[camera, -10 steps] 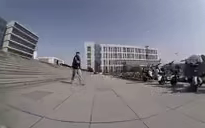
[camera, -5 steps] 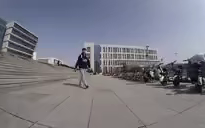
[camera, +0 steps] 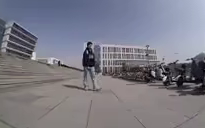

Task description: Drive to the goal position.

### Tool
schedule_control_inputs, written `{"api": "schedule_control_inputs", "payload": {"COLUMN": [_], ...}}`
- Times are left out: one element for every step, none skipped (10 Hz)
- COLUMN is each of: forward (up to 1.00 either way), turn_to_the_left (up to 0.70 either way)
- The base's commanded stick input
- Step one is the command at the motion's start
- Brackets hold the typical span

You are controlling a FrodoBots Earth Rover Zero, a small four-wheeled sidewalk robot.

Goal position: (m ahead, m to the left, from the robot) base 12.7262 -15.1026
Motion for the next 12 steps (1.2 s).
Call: {"api": "schedule_control_inputs", "payload": {"forward": [0.50, 0.50, 0.50, 0.50, 0.50, 0.50, 0.50, 0.50, 0.50, 0.50, 0.50, 0.50], "turn_to_the_left": [0.50, 0.50, 0.50, 0.50, 0.50, 0.50, 0.50, 0.49, 0.16, 0.00, 0.00, 0.00]}}
